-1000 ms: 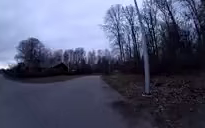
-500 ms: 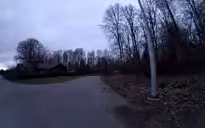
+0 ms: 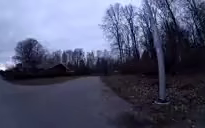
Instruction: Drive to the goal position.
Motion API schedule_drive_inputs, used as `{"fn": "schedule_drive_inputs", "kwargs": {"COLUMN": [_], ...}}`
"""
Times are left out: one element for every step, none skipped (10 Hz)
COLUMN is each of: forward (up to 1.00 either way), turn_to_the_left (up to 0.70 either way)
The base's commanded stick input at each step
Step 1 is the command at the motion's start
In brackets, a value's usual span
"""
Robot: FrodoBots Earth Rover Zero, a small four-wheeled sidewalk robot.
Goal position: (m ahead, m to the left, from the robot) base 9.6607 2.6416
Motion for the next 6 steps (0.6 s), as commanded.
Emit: {"fn": "schedule_drive_inputs", "kwargs": {"forward": [0.70,0.70,0.70,0.70,0.70,0.70], "turn_to_the_left": [0.13,0.18,0.23,0.28,0.34,0.23]}}
